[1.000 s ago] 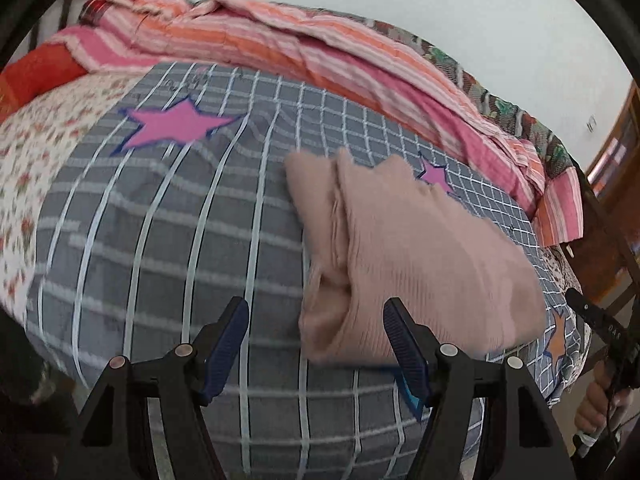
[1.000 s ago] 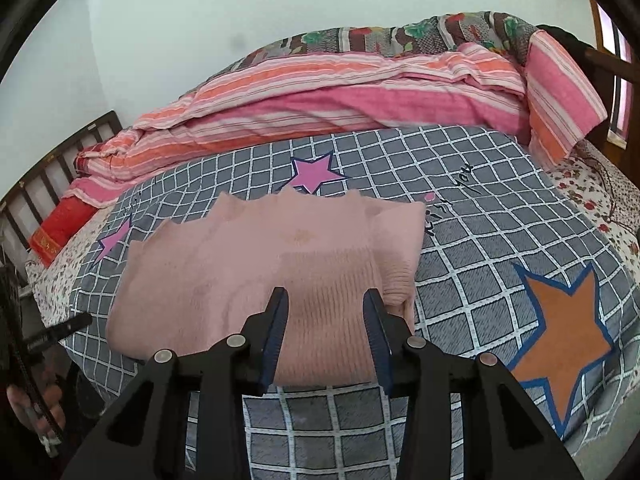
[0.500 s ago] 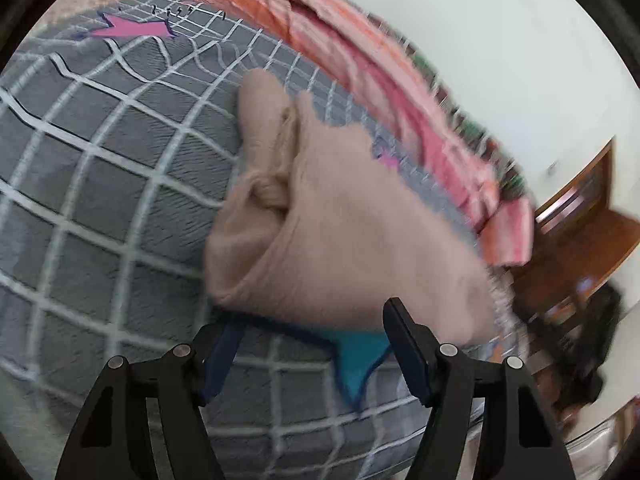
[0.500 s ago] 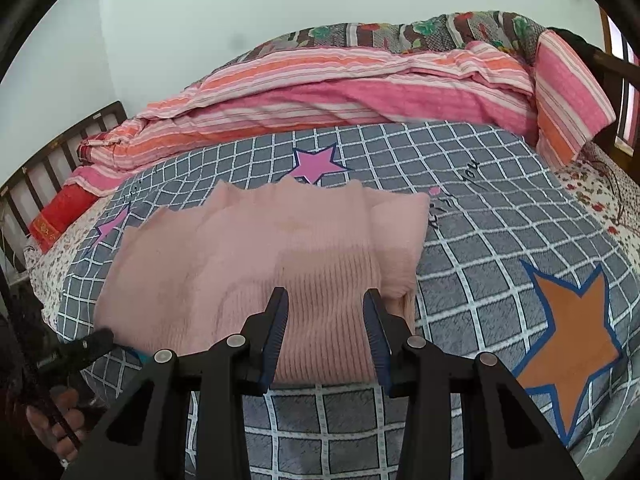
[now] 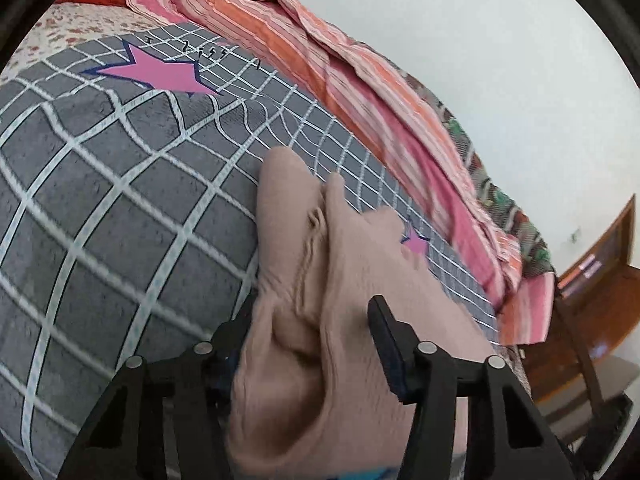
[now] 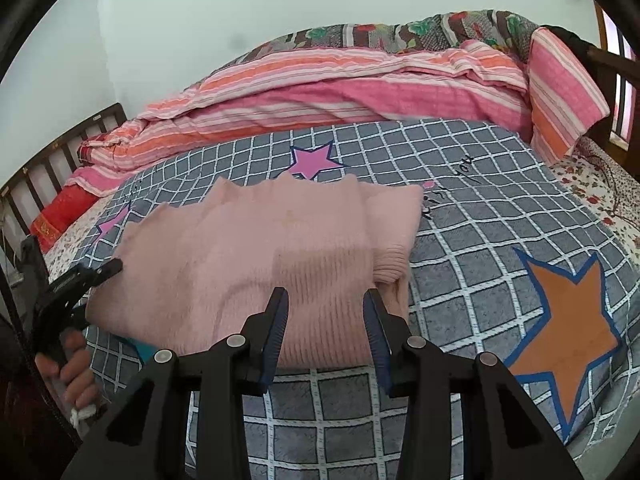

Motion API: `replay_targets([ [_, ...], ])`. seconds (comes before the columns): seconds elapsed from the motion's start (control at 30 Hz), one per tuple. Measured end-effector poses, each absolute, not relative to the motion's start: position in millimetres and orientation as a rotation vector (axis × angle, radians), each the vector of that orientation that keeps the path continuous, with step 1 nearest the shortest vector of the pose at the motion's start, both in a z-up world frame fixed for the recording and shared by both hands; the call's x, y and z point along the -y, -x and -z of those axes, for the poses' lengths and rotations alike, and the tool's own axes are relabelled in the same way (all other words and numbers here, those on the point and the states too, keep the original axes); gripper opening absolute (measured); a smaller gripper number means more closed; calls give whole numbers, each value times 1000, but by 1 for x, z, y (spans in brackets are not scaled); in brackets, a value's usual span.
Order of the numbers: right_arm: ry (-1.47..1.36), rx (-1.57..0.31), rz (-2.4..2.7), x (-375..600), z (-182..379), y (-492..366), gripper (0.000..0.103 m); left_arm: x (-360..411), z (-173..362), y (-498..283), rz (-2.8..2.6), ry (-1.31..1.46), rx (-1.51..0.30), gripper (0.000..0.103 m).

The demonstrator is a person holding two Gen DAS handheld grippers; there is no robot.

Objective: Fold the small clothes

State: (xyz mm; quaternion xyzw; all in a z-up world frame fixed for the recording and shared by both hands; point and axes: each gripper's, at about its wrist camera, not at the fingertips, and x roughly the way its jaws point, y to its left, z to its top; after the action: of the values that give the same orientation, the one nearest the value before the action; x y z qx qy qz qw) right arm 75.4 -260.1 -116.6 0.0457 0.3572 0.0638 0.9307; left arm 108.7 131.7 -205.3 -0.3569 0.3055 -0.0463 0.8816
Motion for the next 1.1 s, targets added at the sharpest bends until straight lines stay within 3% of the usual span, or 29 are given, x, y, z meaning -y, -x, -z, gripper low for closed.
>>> replay_targets([
  [0.17,-106,-725,-120,273,119,-69,39,-130,191,-116,35,701,-648,28],
  [0.23,-126,-720,-119,281,119,-68,39,-125,179,-117,29,668,-651,25],
  [0.47,-180,-693,-116,302,112,-66,39,-94,118,-126,61,556,-644,22],
  [0.7,-194,-650,-42,332,99,-56,39,-12,61,-145,192,503,-637,22],
  [0.93,-236,-665,8,362,98,-46,39,120,96,-161,346,388,-757,22],
  [0.97,-232,-671,14,363,100,-45,39,137,109,-163,395,379,-800,20],
  [1.0,-228,-678,18,363,102,-44,39,149,118,-164,431,366,-832,11],
  [1.1,-215,-699,20,364,105,-42,39,169,137,-161,462,302,-878,10],
])
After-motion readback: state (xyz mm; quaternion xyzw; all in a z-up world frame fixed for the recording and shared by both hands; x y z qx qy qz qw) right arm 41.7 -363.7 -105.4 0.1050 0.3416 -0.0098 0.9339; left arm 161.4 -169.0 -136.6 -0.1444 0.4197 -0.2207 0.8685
